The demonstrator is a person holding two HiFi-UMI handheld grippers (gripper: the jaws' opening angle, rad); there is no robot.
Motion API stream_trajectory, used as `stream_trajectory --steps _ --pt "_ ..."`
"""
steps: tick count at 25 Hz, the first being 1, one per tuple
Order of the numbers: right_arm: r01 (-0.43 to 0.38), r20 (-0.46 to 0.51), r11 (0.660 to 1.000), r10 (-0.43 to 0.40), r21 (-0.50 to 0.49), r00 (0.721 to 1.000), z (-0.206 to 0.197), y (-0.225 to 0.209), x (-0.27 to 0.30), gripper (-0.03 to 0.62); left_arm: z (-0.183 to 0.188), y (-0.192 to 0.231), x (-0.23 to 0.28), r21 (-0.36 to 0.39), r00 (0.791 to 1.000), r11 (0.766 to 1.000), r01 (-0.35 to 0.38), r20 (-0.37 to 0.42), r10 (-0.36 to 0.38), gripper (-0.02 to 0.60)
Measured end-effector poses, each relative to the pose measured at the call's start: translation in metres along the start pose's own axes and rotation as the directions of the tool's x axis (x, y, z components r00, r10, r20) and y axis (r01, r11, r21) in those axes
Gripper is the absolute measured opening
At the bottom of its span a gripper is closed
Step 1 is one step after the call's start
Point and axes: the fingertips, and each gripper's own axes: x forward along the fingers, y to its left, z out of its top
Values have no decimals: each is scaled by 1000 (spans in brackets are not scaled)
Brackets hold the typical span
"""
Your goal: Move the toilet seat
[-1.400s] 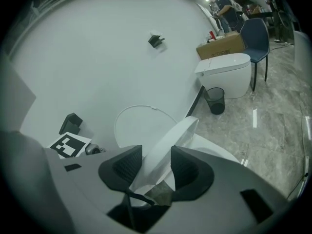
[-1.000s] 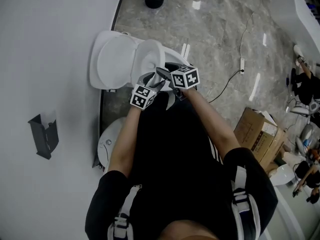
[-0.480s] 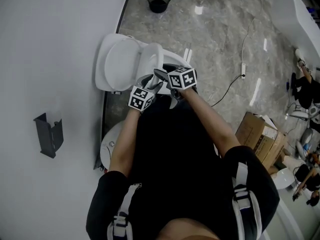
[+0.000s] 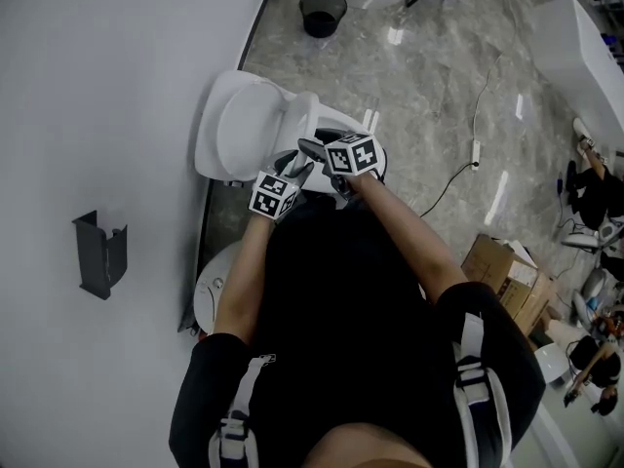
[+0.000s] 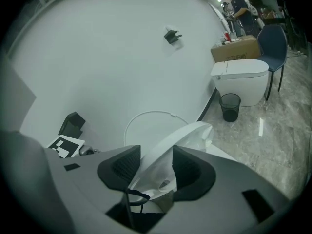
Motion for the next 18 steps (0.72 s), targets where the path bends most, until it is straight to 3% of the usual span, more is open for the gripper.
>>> stream_trajectory --steps 6,18 --pt "-30 -16 999 30 12 999 5 4 0 195 1 7 -5 14 999 999 -34 -1 34 199" --pt "-44 -2 997 44 -63 999 7 7 -23 98 2 23 -21 6 995 995 -99 14 99 199"
